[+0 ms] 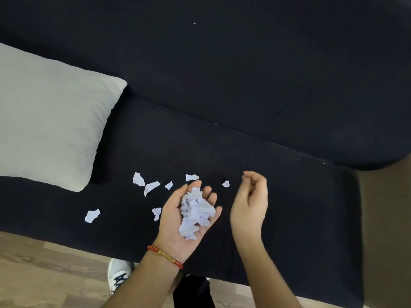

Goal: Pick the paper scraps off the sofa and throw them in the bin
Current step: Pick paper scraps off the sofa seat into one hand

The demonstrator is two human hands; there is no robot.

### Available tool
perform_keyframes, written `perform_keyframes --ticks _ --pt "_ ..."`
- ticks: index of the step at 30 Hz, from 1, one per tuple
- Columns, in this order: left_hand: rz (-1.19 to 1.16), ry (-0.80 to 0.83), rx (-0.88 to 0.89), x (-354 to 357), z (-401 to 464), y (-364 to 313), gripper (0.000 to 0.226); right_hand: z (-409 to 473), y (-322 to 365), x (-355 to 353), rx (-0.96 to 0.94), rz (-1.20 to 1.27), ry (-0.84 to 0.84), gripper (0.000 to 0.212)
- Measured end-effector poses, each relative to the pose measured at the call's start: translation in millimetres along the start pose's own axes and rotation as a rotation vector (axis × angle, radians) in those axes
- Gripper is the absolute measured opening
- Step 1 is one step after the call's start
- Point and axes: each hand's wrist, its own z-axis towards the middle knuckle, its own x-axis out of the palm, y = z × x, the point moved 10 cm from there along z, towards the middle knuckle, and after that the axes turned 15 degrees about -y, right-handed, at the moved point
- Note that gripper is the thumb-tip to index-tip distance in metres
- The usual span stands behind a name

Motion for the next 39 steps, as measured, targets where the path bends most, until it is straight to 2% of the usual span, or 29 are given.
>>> perform_keyframes --ticks 2,4,8,19,25,30,34,39 --pt "0.034 0.012 0.062 2.3 -1.0 -7.4 0.032 22.8 -48.5 27.4 0.115 -0.138 0.134 0.025" --pt "0.037 -0.002 0.084 -9.8 4.2 -16.7 0.035 40.9 -82.3 46.9 0.146 -0.285 0.226 0.034" --pt "0.076 -0.091 0.124 -36.7 6.5 -32.0 0.038 56.3 -109.9 74.2 0.097 -0.448 0.325 0.032" --pt "0.063 -0.018 0.173 -36.1 -0.7 -55.4 0.033 53.5 -118.7 85.5 0.020 -0.595 0.297 0.027" --pt "0.045 -0.068 0.177 -55.5 1.8 -62.5 0.041 46.7 -118.4 82.2 0.053 -0.534 0.277 0.007" --pt "0.027 -0.086 0.182 -64.9 -2.6 -65.4 0.036 9.7 -82.4 95.6 -0.114 -0.371 0.424 0.005" --pt "0.006 -0.100 0.174 -68.0 -3.5 -65.4 0.040 -31.4 -65.0 111.7 -0.355 -0.434 0.576 0.002" --pt "0.011 -0.090 0.183 -68.0 -6.8 -71.2 0.038 -54.6 -65.6 126.3 -0.432 -0.501 0.568 0.004"
